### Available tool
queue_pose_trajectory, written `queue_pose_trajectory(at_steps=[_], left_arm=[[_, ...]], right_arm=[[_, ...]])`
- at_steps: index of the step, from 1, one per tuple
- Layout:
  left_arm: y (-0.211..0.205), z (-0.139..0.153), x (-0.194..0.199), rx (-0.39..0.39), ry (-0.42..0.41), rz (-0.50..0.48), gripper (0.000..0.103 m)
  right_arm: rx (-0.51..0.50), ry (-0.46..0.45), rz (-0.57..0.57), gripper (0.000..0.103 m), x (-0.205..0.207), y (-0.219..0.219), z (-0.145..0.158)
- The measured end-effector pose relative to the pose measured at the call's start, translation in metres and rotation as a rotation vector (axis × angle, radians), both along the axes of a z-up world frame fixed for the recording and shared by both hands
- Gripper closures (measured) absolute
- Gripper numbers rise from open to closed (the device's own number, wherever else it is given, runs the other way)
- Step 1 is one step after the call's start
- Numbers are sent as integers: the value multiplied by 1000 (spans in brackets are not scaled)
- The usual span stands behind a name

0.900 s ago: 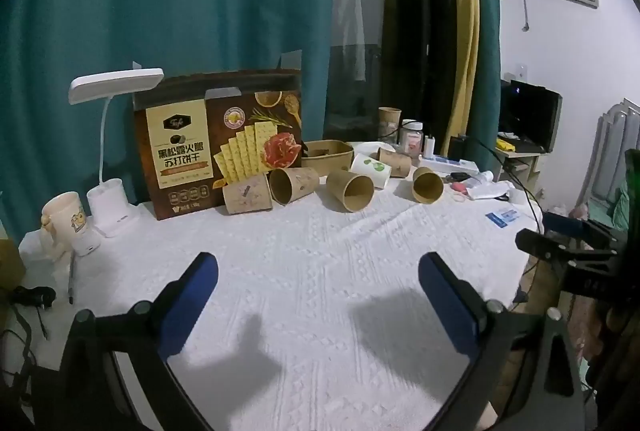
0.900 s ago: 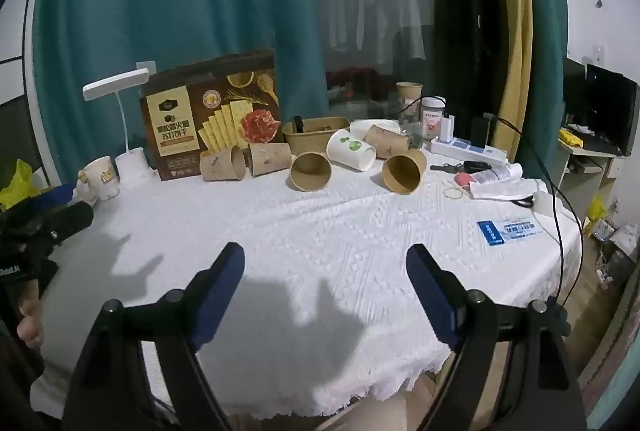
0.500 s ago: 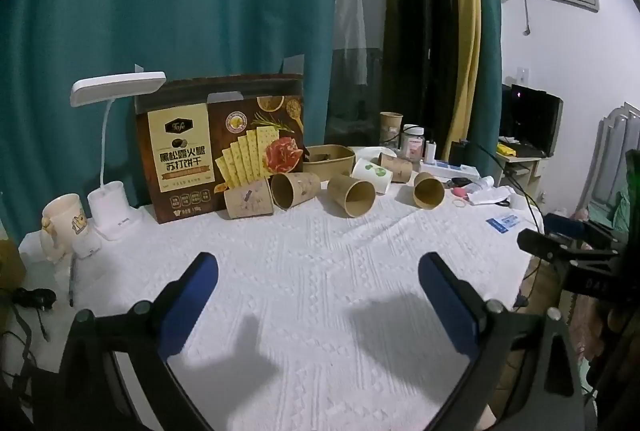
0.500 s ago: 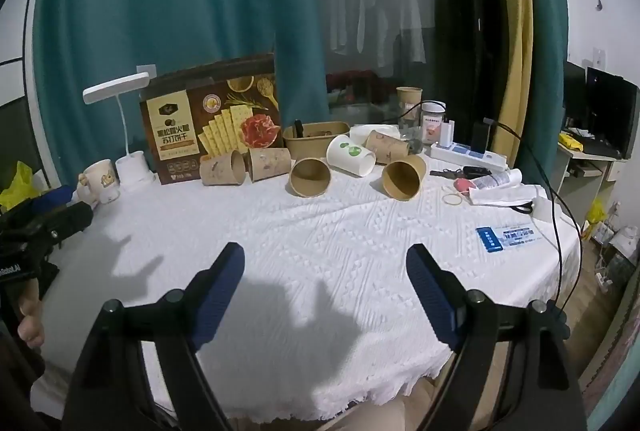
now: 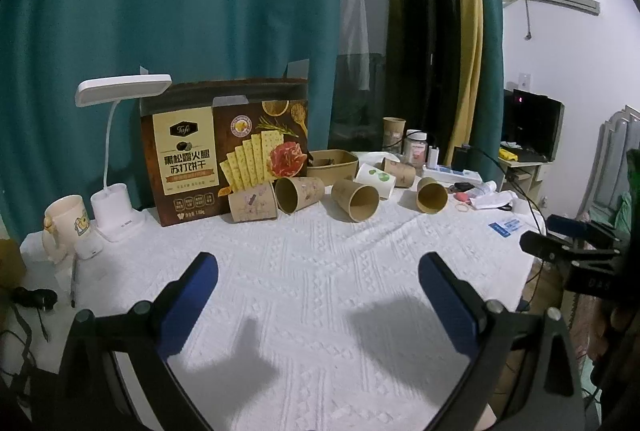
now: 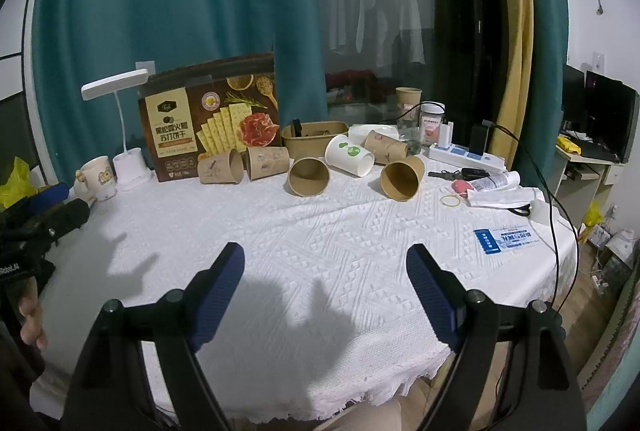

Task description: Flip cup upright

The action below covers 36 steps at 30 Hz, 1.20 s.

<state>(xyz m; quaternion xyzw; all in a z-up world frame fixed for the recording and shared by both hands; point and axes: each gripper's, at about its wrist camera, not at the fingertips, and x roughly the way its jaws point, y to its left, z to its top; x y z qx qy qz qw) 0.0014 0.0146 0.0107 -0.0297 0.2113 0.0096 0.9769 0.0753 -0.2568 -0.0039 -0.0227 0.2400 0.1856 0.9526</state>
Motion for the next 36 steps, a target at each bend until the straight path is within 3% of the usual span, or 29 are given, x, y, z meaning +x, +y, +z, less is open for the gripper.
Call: queue_pose_trajectory(at_steps=[36], left_arm=[[-3,-3,-1,20,5,2,3]], right_arm=[[-2,-2,-2,22,2,2,1]])
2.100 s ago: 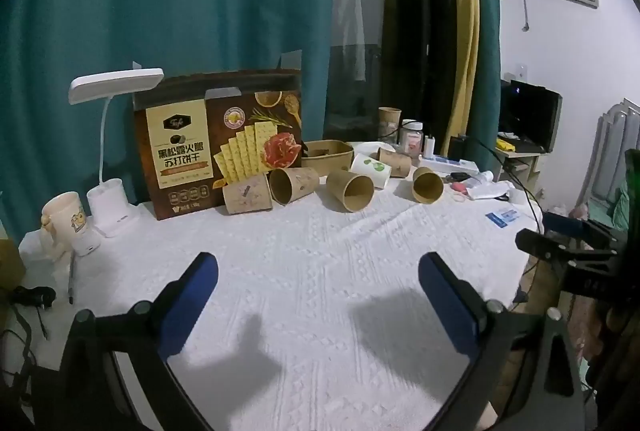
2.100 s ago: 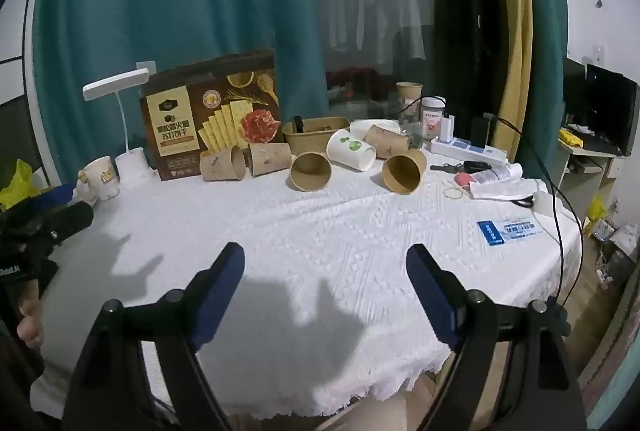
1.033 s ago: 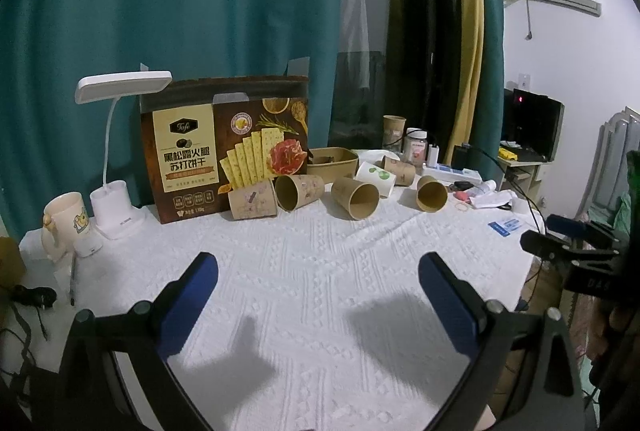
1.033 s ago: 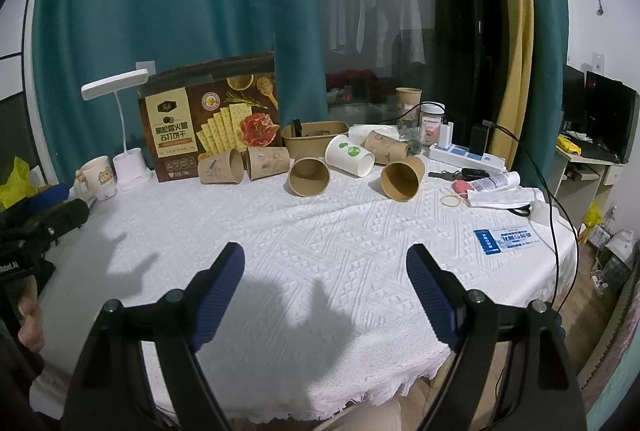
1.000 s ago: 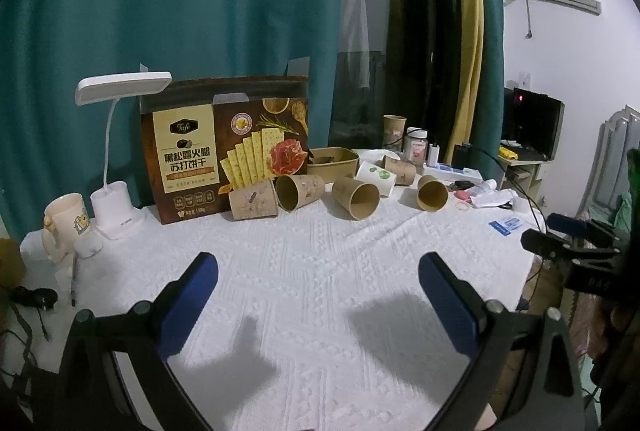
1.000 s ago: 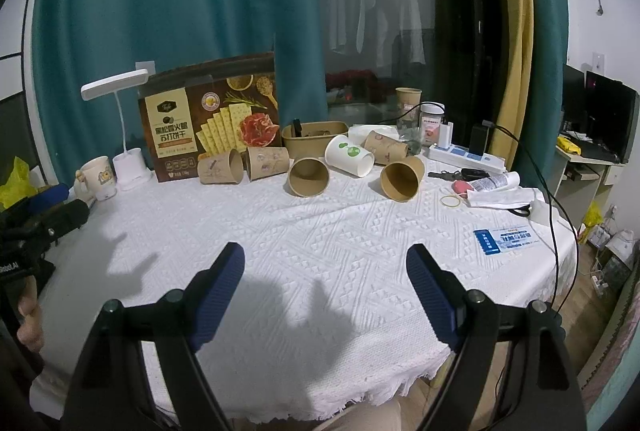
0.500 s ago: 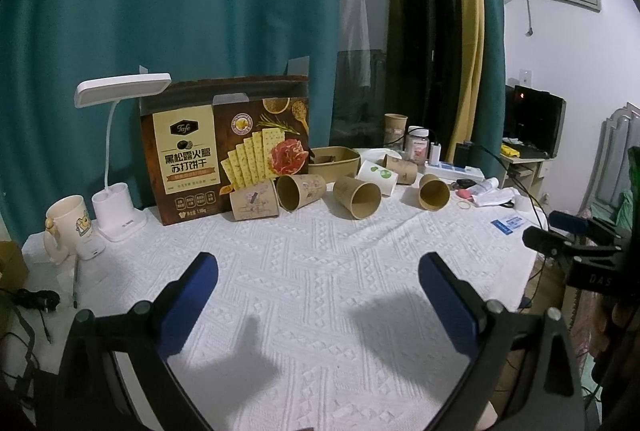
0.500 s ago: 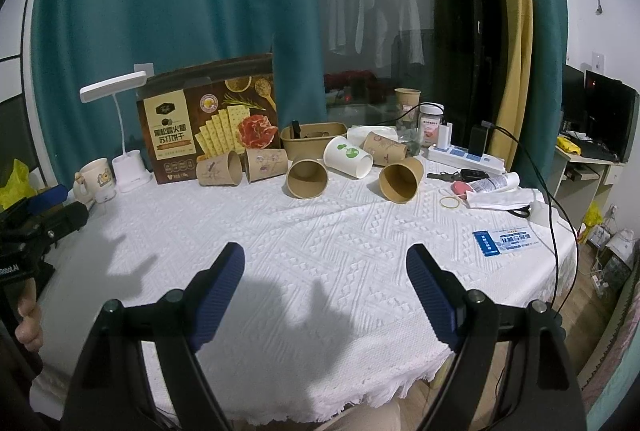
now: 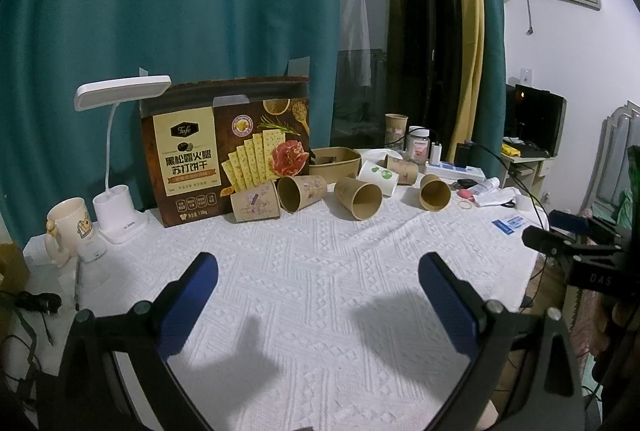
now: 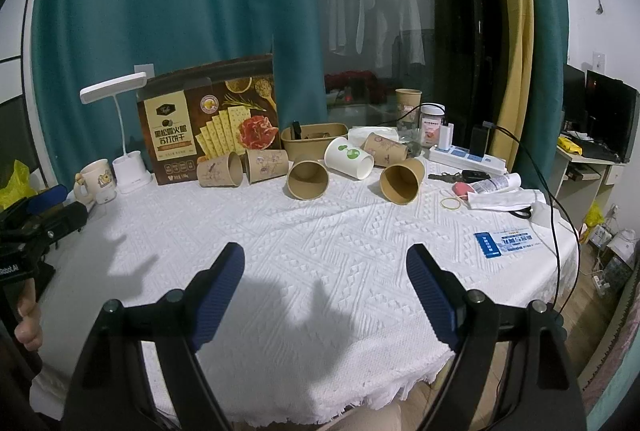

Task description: Flip cup upright

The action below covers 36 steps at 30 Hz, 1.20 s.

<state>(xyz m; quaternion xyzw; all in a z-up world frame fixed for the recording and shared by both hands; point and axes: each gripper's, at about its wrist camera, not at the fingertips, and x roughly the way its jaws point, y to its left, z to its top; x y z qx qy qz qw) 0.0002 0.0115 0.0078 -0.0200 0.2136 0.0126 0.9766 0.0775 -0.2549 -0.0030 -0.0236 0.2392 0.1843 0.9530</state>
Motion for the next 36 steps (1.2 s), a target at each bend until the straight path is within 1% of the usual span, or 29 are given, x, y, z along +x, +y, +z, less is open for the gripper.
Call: queue_pose_trajectory(at_steps=[21,27,29,31,32,34,35,36], left_arm=[[0,6,5,5,-5,-5,3],[-4,4,13,31,7,-18,3],[-6,2,20,47,19,-43,3],[-6,0,32,64,50,-98,3],[-4,-3,43,71,84,-140,3],[0,-8,66,78,153,-189,3],[2,-13,82,98,191,-204,3],[2,-17,93,124,207,-212,3]], right_arm=[[1,0,3,22,4,1,0],[0,9,0,22,10,3,0],[-2,21,-2,22,16,5,-2],[-9,35,-6,22,25,8,-5],[-14,44,-7,22,31,9,-8],[-28,68,-9,22,45,11,-17],[-36,86,-12,22,53,12,-21],[-43,108,-17,22,62,12,-26]])
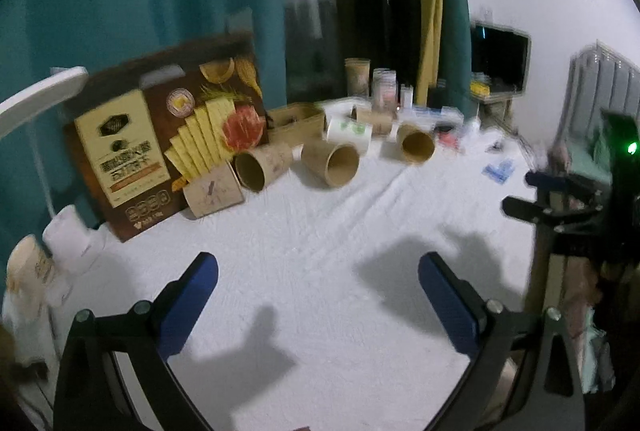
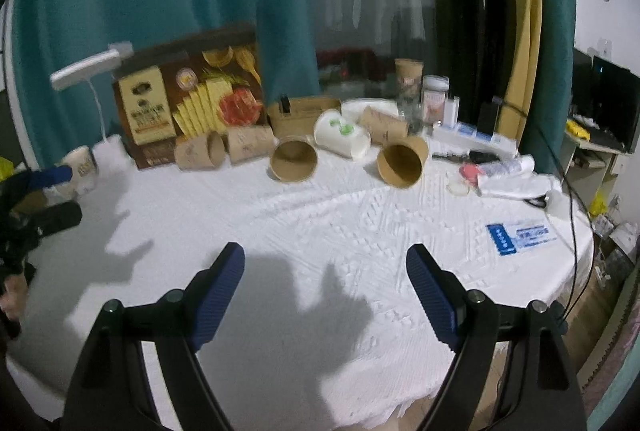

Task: Flip cup upright
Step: 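Move the left gripper toward the brown cup with cartoon drawings lying sideways, then close the left gripper on the drawn brown cup and lift it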

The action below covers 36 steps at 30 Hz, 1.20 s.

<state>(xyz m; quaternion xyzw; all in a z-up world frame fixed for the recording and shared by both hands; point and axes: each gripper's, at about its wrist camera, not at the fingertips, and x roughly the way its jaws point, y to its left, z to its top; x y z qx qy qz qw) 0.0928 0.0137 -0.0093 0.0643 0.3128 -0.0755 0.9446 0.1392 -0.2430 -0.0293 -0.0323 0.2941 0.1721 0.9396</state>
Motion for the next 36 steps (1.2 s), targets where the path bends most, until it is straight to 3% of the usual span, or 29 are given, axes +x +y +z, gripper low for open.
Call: queue_pose_trajectory(at_steps=[5,11,14,19,22,25,30,36], left_arm=[[5,-29,76,184,95,-51,3],[9,-48,165,390,102,-85,3],[9,-53,207,445,101,-119,3],[5,-71,269,546,174,-165,3],[4,-88,290,610,222,-168,12],[5,-99,303,616,282,-164,28],[5,-82,293,582,268,-170,32],[4,-29,237,548,212,-212,32]], right_arm=[[-5,57,-14,22,34,4,-21],[6,106,-47,22,65,2,-42],[12,127,-66,22,75,-3,-50],[26,147,-110,22,85,-16,-57],[31,155,-133,22,87,-24,-60],[40,168,-144,22,86,-29,-63],[45,167,-149,22,79,-31,-59],[56,123,-131,22,58,-26,-43]])
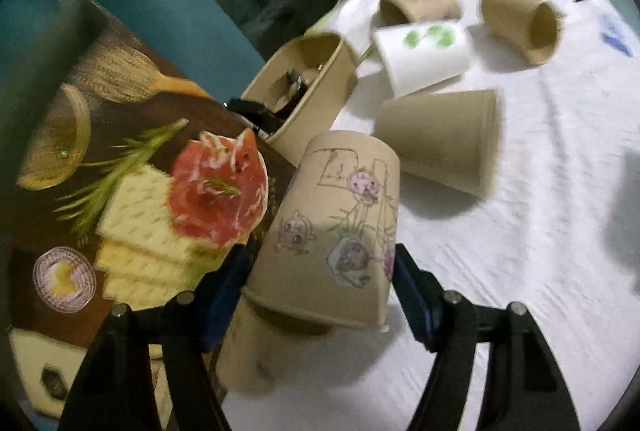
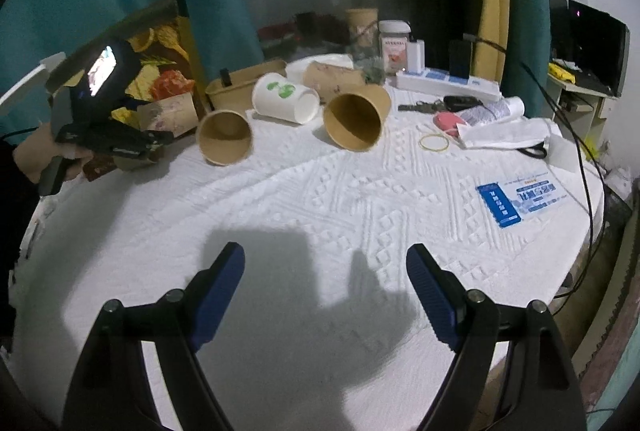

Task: Flip cup upright
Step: 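Close the left gripper on the drawn brown cup and lift it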

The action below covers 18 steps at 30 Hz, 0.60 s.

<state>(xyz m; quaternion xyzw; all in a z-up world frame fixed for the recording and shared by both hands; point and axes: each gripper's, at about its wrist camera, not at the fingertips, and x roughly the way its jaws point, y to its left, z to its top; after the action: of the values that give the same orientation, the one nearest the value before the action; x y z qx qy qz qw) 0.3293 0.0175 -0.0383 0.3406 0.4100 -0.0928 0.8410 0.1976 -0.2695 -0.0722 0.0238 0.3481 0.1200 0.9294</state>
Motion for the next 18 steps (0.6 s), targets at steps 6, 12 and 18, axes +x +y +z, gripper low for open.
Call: queue_pose_trajectory(at_steps=[6,12,18], left_arm=[[-12,38,-89,-48,7,-115,32],[-50,14,-175,-36,97,-237,32],[-71,-16,-216,-44,205,-288,30]], right_arm=[[13,-32,28,22,-35,9,9],[24,1,63,22,-69,15,-3],[29,41,90,22,-97,15,-16]])
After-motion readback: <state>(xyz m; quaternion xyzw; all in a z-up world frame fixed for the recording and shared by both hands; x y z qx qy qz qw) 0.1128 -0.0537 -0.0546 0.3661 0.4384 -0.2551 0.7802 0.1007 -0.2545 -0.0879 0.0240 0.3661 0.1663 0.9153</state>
